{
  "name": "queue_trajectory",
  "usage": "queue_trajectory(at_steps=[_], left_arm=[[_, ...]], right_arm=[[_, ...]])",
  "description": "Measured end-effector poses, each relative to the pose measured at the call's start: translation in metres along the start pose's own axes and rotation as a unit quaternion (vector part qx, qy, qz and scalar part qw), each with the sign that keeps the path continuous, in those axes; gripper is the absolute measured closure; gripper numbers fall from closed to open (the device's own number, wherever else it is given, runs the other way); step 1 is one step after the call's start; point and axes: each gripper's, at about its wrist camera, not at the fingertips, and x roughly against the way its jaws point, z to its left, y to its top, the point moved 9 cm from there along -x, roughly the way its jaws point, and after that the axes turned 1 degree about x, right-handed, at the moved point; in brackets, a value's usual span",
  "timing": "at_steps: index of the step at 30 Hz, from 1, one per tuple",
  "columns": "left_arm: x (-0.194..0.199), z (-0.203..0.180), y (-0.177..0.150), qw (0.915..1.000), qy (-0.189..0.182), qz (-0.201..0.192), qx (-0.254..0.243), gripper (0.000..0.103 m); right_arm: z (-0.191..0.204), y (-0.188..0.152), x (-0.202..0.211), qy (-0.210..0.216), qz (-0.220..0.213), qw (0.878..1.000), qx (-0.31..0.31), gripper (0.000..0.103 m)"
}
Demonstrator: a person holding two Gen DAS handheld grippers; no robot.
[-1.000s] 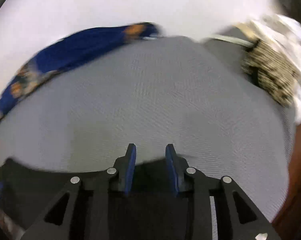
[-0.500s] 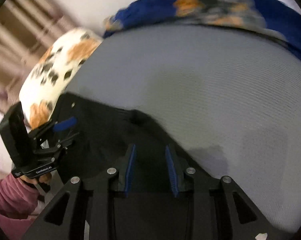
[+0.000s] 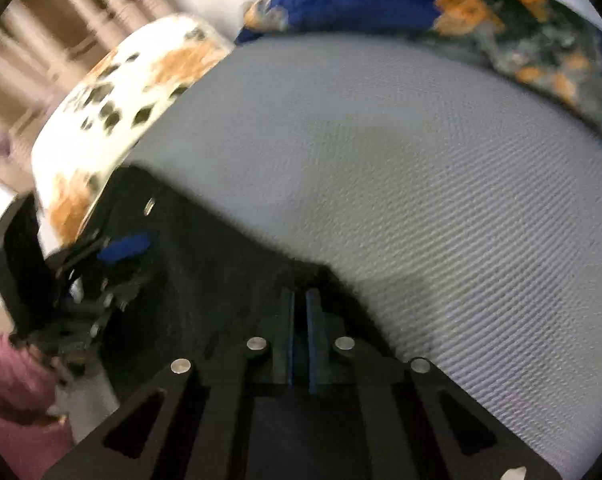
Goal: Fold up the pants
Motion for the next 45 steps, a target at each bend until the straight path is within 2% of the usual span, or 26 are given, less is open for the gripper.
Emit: queue_trajectory(at_steps=[6, 8, 10, 14, 19, 24, 27, 31, 32, 35, 37, 39, 41, 45], left_arm=[[-0.002, 0.001, 0.0, 1.0, 0.001, 0.0, 0.002, 0.048], [0.0, -0.001, 0.003, 1.0, 0.006, 0.003, 0.005, 0.048], [0.006, -0.009, 0.011, 1.0, -0.001, -0.003, 0.003, 0.048], [0.014, -0.045, 0.032, 0.9986, -0.031, -0.024, -0.037, 0.048], [-0.004, -0.107, 0.05, 0.9928, -0.088, -0.016, -0.079, 0.048], [-0.032, -0.146, 0.055, 0.9882, -0.111, 0.017, -0.105, 0.048], [-0.051, -0.151, 0.052, 0.9881, -0.108, 0.044, -0.1, 0.048], [-0.057, -0.148, 0.049, 0.9897, -0.089, 0.043, -0.104, 0.048], [-0.059, -0.147, 0.049, 0.9902, -0.073, 0.044, -0.11, 0.048], [-0.068, -0.138, 0.05, 0.9925, -0.043, 0.056, -0.099, 0.048], [-0.072, -0.132, 0.049, 0.9939, -0.039, 0.068, -0.076, 0.048], [-0.066, -0.132, 0.05, 0.9954, -0.037, 0.059, -0.065, 0.048], [-0.055, -0.136, 0.05, 0.9957, -0.039, 0.052, -0.066, 0.048], [-0.032, -0.145, 0.044, 0.9954, -0.057, 0.042, -0.065, 0.048]], right_arm=[[-0.017, 0.0, -0.02, -0.023, 0.005, 1.0, -0.018, 0.099], [-0.018, 0.002, -0.017, -0.025, 0.0, 0.999, -0.025, 0.09], [-0.019, 0.001, -0.004, -0.031, -0.005, 0.999, -0.029, 0.083], [-0.024, -0.004, 0.045, -0.034, -0.057, 0.996, -0.058, 0.083], [-0.043, -0.049, 0.087, -0.061, -0.077, 0.989, -0.11, 0.083], [-0.057, -0.102, 0.086, -0.081, -0.056, 0.984, -0.151, 0.083], [-0.068, -0.124, 0.08, -0.085, -0.049, 0.979, -0.177, 0.083], [-0.097, -0.145, 0.084, -0.119, -0.054, 0.971, -0.199, 0.087], [-0.105, -0.149, 0.088, -0.121, -0.06, 0.969, -0.209, 0.091], [-0.127, -0.158, 0.102, -0.135, -0.077, 0.961, -0.231, 0.091], [-0.138, -0.163, 0.11, -0.131, -0.083, 0.957, -0.244, 0.091], [-0.142, -0.166, 0.119, -0.118, -0.091, 0.955, -0.257, 0.086], [-0.142, -0.167, 0.134, -0.125, -0.102, 0.954, -0.252, 0.082], [-0.15, -0.182, 0.165, -0.085, -0.119, 0.952, -0.268, 0.079]])
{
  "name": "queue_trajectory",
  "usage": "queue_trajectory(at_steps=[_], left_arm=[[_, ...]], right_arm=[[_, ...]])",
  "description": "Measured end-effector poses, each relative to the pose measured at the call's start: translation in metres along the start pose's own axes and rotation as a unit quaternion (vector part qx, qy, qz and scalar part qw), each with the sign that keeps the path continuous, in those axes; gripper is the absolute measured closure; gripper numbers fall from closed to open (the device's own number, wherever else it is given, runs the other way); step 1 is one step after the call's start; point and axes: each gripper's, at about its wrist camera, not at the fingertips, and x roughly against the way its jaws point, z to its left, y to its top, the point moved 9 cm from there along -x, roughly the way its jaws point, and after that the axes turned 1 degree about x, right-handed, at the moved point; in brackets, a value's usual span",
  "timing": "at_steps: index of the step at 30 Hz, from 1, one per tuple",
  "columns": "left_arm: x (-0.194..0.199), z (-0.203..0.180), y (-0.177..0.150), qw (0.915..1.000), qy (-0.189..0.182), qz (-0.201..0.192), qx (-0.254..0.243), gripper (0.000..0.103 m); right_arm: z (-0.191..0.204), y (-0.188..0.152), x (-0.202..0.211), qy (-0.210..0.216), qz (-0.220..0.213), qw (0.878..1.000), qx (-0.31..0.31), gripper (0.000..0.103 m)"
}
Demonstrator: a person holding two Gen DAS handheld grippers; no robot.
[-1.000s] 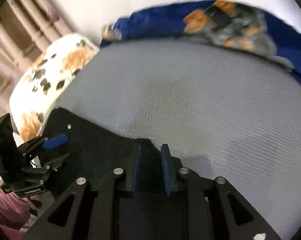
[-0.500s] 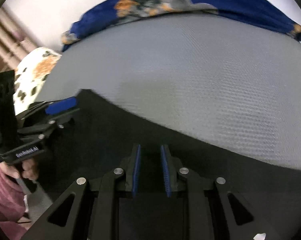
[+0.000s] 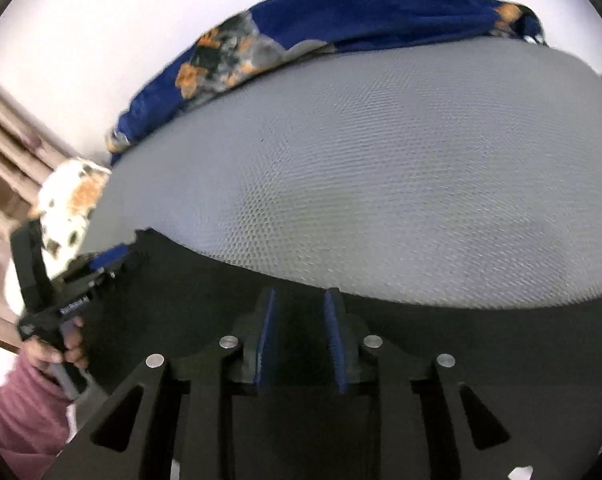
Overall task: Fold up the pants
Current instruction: 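Grasp the black jeans edge with the right gripper and lift it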
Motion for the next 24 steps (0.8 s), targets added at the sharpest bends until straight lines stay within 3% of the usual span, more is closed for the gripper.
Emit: queue_trajectory(at_steps=[4, 7, 14, 19, 24], left_arm=[[0.016, -0.016, -0.018, 0.9996, -0.026, 0.007, 0.003, 0.048], [0.019, -0.032, -0.033, 0.9991, -0.038, 0.018, -0.008, 0.048], [0.01, -0.077, -0.05, 0.9968, -0.051, 0.048, -0.037, 0.048], [0.002, -0.115, -0.05, 0.9946, -0.067, 0.058, -0.055, 0.048], [-0.007, -0.15, -0.05, 0.9911, -0.079, 0.067, -0.084, 0.048]], right_arm=[[-0.057, -0.009, 0.04, 0.035, 0.007, 0.998, -0.055, 0.077], [-0.099, -0.02, 0.066, 0.035, 0.002, 0.995, -0.098, 0.076], [-0.199, -0.065, 0.118, 0.0, 0.007, 0.986, -0.168, 0.076], [-0.238, -0.092, 0.129, 0.011, 0.015, 0.98, -0.199, 0.076], [-0.246, -0.106, 0.13, 0.049, 0.015, 0.977, -0.208, 0.076]])
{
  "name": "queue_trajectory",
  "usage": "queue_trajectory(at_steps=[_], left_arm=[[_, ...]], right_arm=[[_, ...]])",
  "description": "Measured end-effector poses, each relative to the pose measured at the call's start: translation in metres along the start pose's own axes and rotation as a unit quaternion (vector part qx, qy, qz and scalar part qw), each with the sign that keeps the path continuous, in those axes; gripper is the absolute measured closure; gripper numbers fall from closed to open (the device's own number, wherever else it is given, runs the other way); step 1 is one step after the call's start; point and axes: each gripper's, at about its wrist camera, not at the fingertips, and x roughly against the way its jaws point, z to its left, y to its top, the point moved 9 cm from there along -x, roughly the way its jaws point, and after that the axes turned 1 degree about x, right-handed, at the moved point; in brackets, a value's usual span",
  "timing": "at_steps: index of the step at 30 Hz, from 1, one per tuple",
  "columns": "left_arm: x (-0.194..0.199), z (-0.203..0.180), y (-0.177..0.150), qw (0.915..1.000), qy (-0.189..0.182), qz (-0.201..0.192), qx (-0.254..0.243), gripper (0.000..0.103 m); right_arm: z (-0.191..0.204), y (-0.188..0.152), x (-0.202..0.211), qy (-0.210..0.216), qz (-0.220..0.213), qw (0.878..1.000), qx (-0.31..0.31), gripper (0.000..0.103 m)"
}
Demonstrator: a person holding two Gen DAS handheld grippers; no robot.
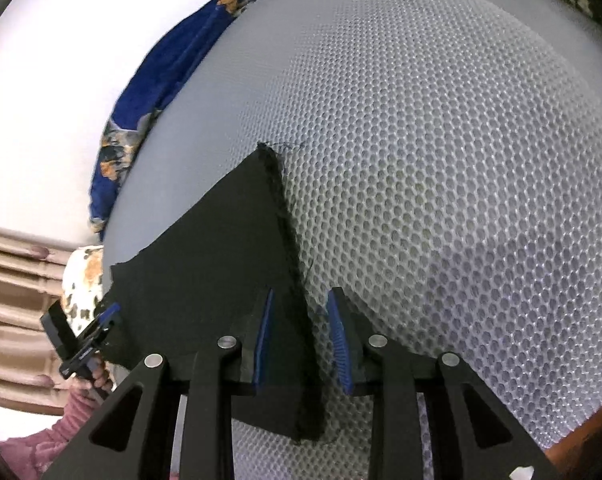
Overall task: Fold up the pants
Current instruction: 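Grasp the black jeans edge with the right gripper and lift it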
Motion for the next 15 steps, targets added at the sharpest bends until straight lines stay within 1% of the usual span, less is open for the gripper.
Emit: queue_trajectory(at_steps=[2, 6, 10, 12, 14, 15], left_arm=[[-0.007, -0.012, 0.0, 0.9999, -0.001, 0.007, -0.013, 0.048], [-0.018, -0.03, -0.005, 0.9991, -0.005, 0.025, -0.033, 0.048], [-0.027, -0.039, -0.011, 0.9979, 0.001, 0.037, -0.053, 0.048], [-0.029, -0.041, -0.012, 0.9978, 0.004, 0.037, -0.054, 0.048], [-0.03, -0.041, -0.011, 0.9977, 0.008, 0.032, -0.059, 0.048], [-0.03, -0.042, -0.011, 0.9976, 0.01, 0.032, -0.06, 0.048]], right_arm=[[-0.001, -0.002, 0.001, 0.016, 0.003, 1.0, 0.002, 0.076], [-0.001, -0.007, -0.003, 0.062, 0.017, 0.998, 0.009, 0.076], [0.012, -0.008, -0.014, 0.106, 0.035, 0.993, 0.023, 0.076], [0.021, -0.006, -0.022, 0.129, 0.042, 0.99, 0.025, 0.077], [0.029, -0.005, -0.028, 0.141, 0.045, 0.988, 0.032, 0.081], [0.033, -0.003, -0.032, 0.14, 0.042, 0.989, 0.034, 0.083]])
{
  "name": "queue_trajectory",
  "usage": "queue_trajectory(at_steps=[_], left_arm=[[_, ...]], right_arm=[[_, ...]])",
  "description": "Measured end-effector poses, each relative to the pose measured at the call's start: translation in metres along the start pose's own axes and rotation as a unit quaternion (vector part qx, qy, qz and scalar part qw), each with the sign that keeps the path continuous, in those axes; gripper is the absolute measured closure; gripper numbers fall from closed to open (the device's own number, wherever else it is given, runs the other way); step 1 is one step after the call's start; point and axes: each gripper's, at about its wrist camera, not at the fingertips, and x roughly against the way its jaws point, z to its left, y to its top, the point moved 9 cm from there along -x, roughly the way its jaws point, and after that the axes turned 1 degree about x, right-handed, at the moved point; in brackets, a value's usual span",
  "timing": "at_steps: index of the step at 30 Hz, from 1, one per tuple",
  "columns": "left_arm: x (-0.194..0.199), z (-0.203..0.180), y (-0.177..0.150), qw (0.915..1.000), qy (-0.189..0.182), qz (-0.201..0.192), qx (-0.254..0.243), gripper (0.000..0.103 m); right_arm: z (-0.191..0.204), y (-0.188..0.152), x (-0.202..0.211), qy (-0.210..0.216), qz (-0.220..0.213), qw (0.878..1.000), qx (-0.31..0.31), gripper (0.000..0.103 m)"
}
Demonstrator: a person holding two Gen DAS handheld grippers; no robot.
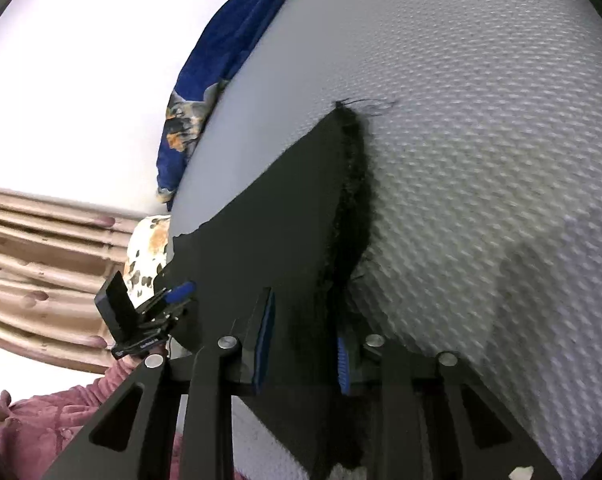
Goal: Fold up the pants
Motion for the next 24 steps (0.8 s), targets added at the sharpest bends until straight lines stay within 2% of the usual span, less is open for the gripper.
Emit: queue_trajectory(at_steps=[3, 7, 11, 16, 21, 24], left_arm=[[0.0, 0.001, 0.0, 1.0, 0.003, -0.005, -0.005, 0.046], [-0.002, 0.002, 0.001, 0.9999, 0.005, -0.015, -0.006, 0.045], [0.0, 0.006, 0.004, 0.9997, 0.0, -0.02, 0.011, 0.044], [0.02, 0.032, 0.004, 0.9973, -0.007, -0.038, 0.063, 0.044], [0.056, 0.076, -0.005, 0.9924, 0.021, -0.073, 0.097, 0.044], [0.079, 0.109, -0.015, 0.9876, 0.042, -0.092, 0.12, 0.043]], right_arm=[[0.003, -0.001, -0.007, -0.014, -0.002, 1.0, 0.005, 0.093], [0.004, -0.003, -0.006, -0.045, -0.017, 0.999, -0.001, 0.094], [0.021, -0.003, -0.009, -0.093, -0.041, 0.995, -0.012, 0.095], [0.052, -0.004, -0.007, -0.101, -0.064, 0.993, -0.021, 0.095], [0.096, -0.004, -0.021, -0.105, -0.062, 0.993, -0.006, 0.096], [0.127, -0.004, -0.04, -0.087, -0.054, 0.995, -0.003, 0.095]])
